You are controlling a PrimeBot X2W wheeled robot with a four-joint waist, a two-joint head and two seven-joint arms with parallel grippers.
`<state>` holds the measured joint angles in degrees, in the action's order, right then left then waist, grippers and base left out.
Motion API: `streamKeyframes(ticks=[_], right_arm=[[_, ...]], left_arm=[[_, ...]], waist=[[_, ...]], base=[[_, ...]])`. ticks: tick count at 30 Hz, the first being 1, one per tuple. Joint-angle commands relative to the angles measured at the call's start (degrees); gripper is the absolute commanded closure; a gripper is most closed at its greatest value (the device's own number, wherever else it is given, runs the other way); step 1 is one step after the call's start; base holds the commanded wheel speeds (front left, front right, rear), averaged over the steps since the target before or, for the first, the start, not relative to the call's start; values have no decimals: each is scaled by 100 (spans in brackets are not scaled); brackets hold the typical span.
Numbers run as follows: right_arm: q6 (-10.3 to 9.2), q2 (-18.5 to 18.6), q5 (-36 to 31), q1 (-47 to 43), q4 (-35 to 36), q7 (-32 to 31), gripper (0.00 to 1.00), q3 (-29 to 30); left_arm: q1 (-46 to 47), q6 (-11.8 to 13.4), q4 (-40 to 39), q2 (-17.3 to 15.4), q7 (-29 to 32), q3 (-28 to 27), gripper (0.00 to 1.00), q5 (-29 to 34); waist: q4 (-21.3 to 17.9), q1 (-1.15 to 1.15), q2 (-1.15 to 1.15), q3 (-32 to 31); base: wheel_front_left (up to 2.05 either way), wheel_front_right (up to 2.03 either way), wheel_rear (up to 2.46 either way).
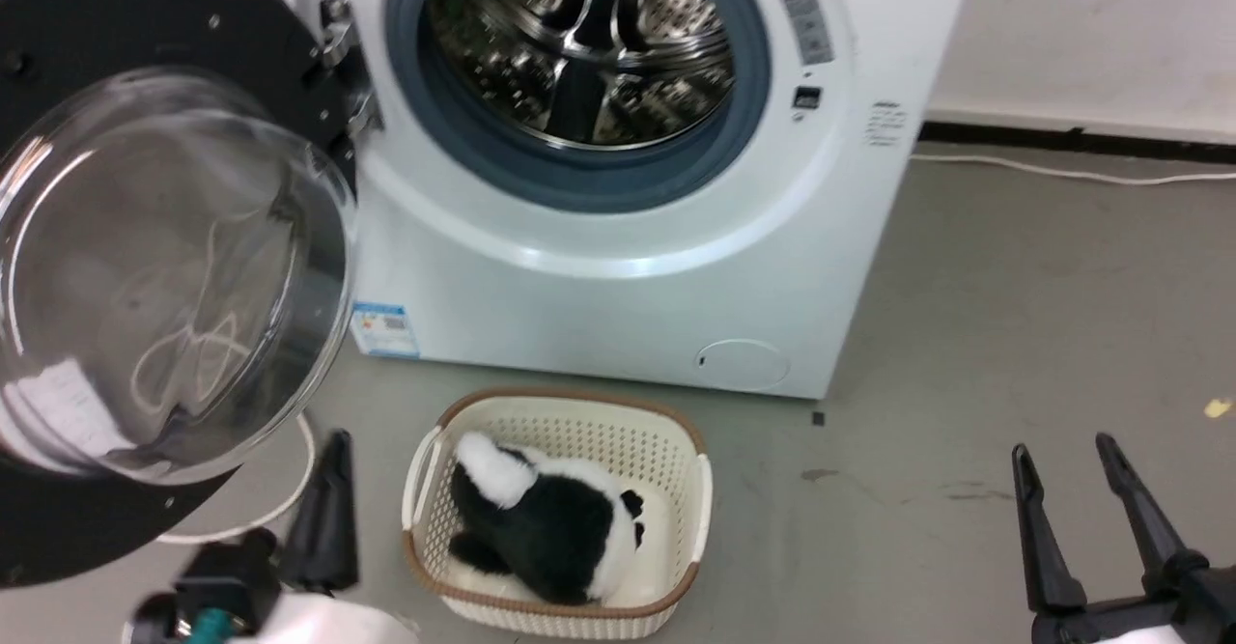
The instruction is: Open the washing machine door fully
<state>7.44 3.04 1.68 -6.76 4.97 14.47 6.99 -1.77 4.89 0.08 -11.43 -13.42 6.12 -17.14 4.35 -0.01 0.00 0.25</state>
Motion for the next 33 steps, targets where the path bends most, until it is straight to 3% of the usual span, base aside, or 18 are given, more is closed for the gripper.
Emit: streamKeyframes(ticks=[1, 4, 5, 6, 33], right_arm=[[5, -16, 59, -67, -9, 35, 0, -19], [5, -16, 95, -127, -57, 39, 0, -67], [5, -16, 107, -139, -76, 40, 0, -80], [5, -16, 119, -148, -95, 42, 0, -92], [5, -16, 211, -159, -204, 52, 0, -216]], left_arm=[[-112, 23, -3, 24, -29, 42, 100, 45], [-243, 36, 57, 108, -42, 206, 100, 116], [-276, 41, 91, 125, -48, 259, 53, 154], [-306, 54, 133, 138, -54, 304, 0, 195], [-268, 222, 480, 115, -141, 540, 0, 487]], waist=[[-82, 1, 0, -76], [-135, 1, 0, -103], [-148, 1, 0, -111], [-158, 1, 0, -118], [-86, 1, 0, -168]], base=[[0, 0, 0], [0, 0, 0], [0, 0, 0], [0, 0, 0], [0, 0, 0]])
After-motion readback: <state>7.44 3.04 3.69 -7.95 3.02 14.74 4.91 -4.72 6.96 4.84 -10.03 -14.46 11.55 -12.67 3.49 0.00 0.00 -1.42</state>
